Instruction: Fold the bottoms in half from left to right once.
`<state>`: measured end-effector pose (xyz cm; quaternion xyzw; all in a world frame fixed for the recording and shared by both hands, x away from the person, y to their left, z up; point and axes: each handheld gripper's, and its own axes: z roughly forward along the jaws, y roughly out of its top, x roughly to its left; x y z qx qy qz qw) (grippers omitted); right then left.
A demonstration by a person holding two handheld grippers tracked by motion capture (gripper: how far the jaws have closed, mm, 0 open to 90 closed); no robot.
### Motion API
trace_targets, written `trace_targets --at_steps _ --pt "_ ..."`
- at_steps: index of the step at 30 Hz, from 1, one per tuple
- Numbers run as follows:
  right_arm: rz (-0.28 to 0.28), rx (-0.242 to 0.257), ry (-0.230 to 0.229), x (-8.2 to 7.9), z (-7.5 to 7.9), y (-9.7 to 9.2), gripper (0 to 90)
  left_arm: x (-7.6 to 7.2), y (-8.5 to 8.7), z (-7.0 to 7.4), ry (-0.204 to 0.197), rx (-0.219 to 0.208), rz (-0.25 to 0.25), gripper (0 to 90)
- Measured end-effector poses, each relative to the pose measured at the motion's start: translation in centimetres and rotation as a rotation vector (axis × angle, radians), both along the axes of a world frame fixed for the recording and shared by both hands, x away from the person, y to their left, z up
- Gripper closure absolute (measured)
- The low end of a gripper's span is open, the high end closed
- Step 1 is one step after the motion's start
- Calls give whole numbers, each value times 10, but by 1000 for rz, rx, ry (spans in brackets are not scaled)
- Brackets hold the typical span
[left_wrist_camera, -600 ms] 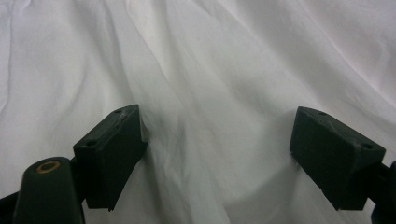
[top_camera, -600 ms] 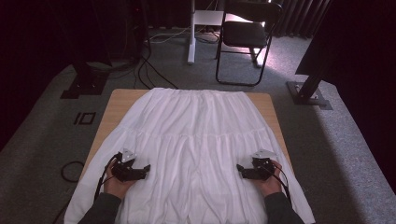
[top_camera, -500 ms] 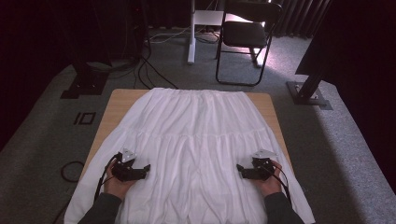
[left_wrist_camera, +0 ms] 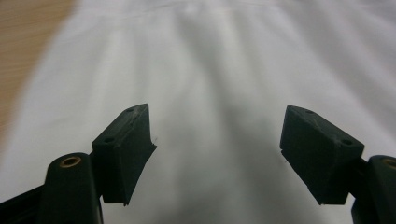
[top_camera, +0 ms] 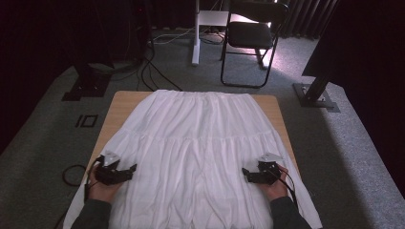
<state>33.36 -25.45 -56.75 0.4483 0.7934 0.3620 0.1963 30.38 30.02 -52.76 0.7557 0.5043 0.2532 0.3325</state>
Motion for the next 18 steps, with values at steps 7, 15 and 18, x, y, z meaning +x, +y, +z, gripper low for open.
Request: trace_targets --at_steps 7,15,18 --pt "0 0 0 0 0 0 160 -1 56 -8 50 -23 161 144" --pt "0 0 -1 0 0 0 160 7 70 -25 120 24 217 65" --pt "0 0 -1 0 0 0 160 7 70 -27 123 3 197 63"
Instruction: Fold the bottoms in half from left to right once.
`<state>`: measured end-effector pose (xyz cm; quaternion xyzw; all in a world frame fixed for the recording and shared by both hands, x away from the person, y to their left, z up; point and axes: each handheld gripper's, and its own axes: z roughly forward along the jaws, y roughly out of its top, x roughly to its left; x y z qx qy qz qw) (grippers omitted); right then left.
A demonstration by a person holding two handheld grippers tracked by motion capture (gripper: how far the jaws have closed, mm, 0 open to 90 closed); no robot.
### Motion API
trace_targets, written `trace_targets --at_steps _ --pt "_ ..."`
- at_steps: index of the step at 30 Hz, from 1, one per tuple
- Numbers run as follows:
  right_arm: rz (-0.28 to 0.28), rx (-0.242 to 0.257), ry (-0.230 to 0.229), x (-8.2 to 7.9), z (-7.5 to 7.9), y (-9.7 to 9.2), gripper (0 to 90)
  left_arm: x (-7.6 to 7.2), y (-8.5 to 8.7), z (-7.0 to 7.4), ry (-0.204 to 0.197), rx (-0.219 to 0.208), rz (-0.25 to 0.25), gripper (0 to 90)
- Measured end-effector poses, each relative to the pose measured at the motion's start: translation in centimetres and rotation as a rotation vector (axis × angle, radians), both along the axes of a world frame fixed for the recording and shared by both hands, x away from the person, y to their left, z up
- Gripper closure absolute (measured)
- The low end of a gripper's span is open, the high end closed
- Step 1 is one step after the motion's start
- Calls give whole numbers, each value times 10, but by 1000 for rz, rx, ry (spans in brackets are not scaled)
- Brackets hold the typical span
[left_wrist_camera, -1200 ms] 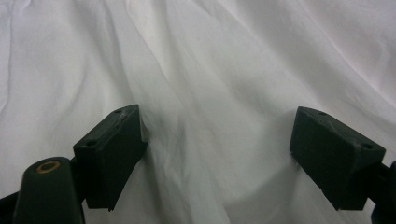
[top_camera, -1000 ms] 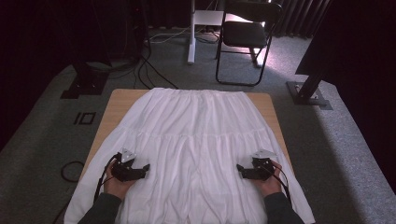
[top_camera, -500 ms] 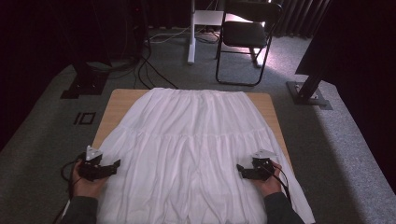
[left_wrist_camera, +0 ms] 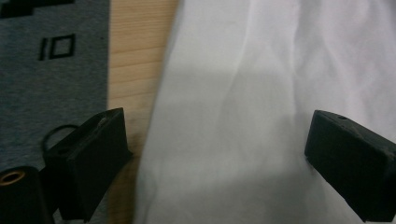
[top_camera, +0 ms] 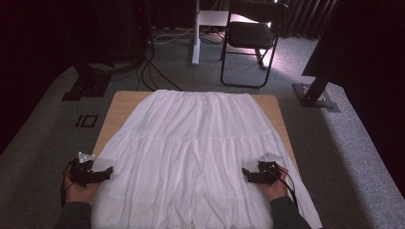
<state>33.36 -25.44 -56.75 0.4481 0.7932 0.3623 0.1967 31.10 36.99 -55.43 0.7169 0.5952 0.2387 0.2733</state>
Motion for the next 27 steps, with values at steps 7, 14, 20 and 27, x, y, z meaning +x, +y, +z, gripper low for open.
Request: trace_targets --at_steps 7,14,20,27 --pt "0 0 0 0 0 0 160 -6 -10 1 -18 -4 -55 114" --pt "-61 -32 -39 -9 9 -8 424 -10 -13 8 -32 27 -110 857" --pt "-232 -125 -96 -23 29 -55 426 -3 -3 11 -12 124 -48 874" --pt "-334 -92 -2 -33 22 -99 390 3 34 16 -23 140 78 877"
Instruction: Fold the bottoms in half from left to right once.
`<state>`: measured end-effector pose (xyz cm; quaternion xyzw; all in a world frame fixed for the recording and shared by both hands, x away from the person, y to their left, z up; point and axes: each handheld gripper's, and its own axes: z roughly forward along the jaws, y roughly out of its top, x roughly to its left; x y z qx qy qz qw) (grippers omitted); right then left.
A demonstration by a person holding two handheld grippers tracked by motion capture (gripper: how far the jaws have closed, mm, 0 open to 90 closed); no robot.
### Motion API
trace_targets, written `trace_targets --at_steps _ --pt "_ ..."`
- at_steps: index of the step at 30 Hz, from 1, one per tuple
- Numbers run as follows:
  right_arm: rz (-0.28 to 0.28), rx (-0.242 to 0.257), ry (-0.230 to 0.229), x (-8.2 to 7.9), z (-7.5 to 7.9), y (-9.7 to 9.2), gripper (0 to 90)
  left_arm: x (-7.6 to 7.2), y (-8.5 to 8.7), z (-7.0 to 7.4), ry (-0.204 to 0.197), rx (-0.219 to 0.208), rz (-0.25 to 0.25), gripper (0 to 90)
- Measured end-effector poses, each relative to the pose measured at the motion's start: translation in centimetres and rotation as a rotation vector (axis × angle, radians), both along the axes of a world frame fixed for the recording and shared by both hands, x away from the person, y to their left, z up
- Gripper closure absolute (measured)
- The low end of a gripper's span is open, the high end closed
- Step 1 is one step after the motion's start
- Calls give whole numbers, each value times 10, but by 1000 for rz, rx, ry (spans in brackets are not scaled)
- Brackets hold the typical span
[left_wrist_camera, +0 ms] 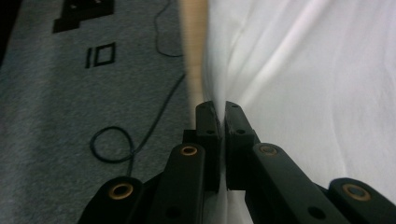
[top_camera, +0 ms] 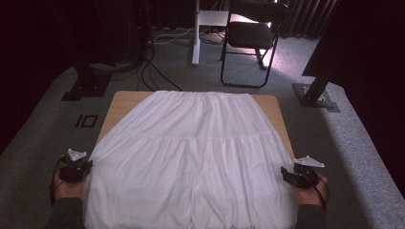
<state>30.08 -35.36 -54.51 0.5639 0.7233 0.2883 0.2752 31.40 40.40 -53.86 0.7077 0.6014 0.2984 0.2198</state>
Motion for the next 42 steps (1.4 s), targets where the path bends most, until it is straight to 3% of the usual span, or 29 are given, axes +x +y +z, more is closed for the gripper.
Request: trace_targets --at_steps 5,9,11,14,16,17,18,20,21,23,27,32,38,42 --pt "-13 -12 30 0 -6 -4 388 6 16 1 0 13 48 879" --pt "2 -21 58 1 -11 -1 410 11 35 4 -6 29 128 880" --pt "16 2 62 1 -11 0 431 12 40 8 -14 14 158 880" --pt "34 56 70 1 -12 0 468 7 35 20 -47 12 145 880" --pt "33 66 67 0 -13 1 468 0 27 34 -96 -12 116 879" --pt "33 66 67 0 -13 1 468 0 27 34 -96 -12 116 879" --pt "34 67 66 0 -13 1 467 -9 18 51 -159 -53 57 878" --pt "34 68 66 0 -13 1 467 -9 18 51 -159 -53 57 878" --pt "34 68 66 0 -13 1 467 -20 5 73 -224 -121 -18 878" --pt "33 68 63 0 -13 2 457 -27 -7 89 -276 -184 -86 877" --pt "40 75 56 0 -15 2 426 -35 -49 115 -336 -221 -247 877" --pt "43 76 50 1 -15 4 417 -28 -120 131 -349 -223 -462 877" --pt "45 79 40 0 -16 4 415 -13 -223 132 -325 -234 -713 877" --pt "46 81 35 -1 -17 3 415 -6 -284 131 -308 -253 -837 877"
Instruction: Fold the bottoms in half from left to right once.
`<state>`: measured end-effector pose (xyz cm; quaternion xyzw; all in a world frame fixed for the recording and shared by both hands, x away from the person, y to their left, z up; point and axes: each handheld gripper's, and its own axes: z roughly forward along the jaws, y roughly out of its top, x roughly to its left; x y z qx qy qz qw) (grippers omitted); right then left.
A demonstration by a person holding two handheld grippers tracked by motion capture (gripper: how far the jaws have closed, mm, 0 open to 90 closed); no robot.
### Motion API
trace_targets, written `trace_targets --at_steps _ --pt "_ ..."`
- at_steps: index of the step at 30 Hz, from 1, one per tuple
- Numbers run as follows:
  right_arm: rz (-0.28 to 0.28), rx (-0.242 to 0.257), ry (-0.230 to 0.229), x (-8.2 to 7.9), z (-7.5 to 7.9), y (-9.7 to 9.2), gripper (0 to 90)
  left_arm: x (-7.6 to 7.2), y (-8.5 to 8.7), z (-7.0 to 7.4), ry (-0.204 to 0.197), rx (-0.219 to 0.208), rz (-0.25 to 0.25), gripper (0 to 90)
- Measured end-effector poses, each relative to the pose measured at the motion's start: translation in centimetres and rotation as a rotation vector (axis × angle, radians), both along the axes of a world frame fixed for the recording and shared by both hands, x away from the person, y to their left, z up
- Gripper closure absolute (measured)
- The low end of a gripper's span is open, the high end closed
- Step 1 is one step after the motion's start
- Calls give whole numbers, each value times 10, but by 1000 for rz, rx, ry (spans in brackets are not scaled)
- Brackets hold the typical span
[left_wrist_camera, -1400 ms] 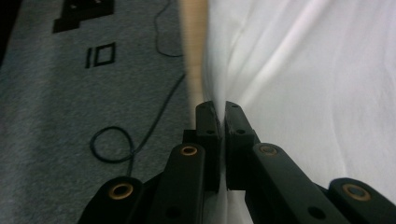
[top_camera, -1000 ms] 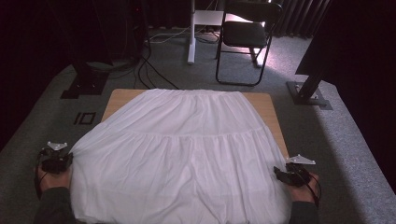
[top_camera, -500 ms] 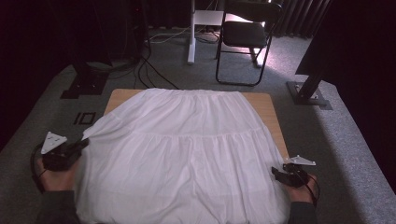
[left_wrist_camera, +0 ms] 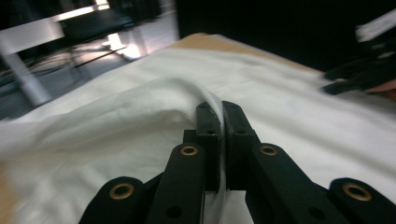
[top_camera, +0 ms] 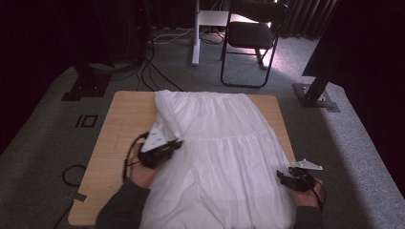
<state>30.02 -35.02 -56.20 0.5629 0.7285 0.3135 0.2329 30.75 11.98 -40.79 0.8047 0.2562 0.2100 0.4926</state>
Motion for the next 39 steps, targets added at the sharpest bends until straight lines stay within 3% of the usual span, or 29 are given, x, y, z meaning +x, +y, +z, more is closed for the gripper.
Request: trace_targets --at_steps 5,7,11,14,16,20,21,22,24,25,27,28,29,30,31,32,35,38,39 --pt "-1 1 -4 0 0 0 414 8 -68 -12 12 26 -115 877" --pt "-2 1 -4 0 0 0 414 15 -87 -24 57 19 -136 877" --pt "-6 2 -4 0 0 1 414 33 -107 -54 178 -17 -163 866" --pt "-22 -6 7 1 1 3 416 42 -107 -71 246 -9 -164 720" --pt "-42 -31 13 1 4 7 417 43 -99 -73 239 4 -143 625" --pt "-34 -44 -55 -1 23 24 410 39 -62 -63 201 -16 -63 545" --pt "-34 -44 -55 -1 23 24 410 39 -62 -63 201 -16 -63 528" --pt "23 -1 -80 -1 38 43 408 37 -45 -60 183 -2 -20 506" --pt "50 16 -88 0 42 51 408 34 -21 -60 167 22 51 499" --pt "110 46 -95 3 49 72 408 33 -5 -62 164 36 98 489" --pt "125 52 -101 4 51 80 409 32 18 -68 179 44 153 486" --pt "172 70 -112 8 57 98 413 31 43 -79 200 57 224 480" --pt "172 70 -112 8 57 98 413 31 43 -79 200 57 224 480" --pt "212 82 -115 14 63 116 414 30 63 -91 227 71 281 480" --pt "212 82 -115 14 63 116 414 30 63 -91 227 71 281 479" --pt "242 81 -119 20 70 131 411 30 78 -101 260 65 323 474" --pt "274 98 -115 26 74 144 415 29 87 -110 276 56 364 471" --pt "295 93 -91 39 70 163 412 31 90 -124 326 63 377 424" --pt "295 93 -91 39 70 163 412 31 90 -124 326 63 377 416"
